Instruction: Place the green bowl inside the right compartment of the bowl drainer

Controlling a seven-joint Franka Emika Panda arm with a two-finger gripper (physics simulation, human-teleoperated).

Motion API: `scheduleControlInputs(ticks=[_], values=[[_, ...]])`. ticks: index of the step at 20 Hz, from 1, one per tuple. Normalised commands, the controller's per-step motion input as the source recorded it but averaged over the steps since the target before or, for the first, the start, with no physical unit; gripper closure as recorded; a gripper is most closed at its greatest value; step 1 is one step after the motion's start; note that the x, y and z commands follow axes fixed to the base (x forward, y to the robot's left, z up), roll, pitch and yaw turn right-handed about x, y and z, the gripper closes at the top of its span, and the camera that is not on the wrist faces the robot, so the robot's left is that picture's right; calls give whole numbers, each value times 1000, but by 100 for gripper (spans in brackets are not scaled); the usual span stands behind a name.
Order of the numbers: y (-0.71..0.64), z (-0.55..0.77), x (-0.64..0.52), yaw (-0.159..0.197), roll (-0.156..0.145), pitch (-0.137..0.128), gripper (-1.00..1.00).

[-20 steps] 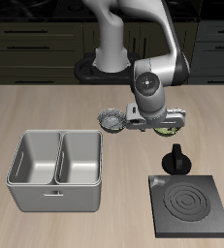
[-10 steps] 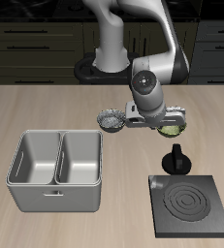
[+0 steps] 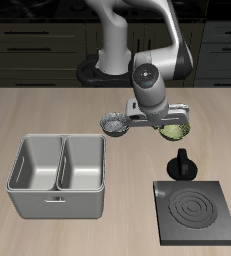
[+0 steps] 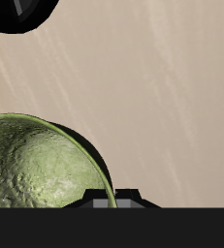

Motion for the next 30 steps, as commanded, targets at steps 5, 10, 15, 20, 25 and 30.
scheduleControlInputs(ticks=[5,10,15,20,25,30], values=[[-242,568,-34,14,-35,-114,100],[-143,573,-83,-25,0,-98,100],[5,590,-96,-1,10,-105,100],[-14,426,-86,7,4,-87,100],[47,241,-42,-3,19,-45,100],[-14,275,-76,-13,2,-62,100]])
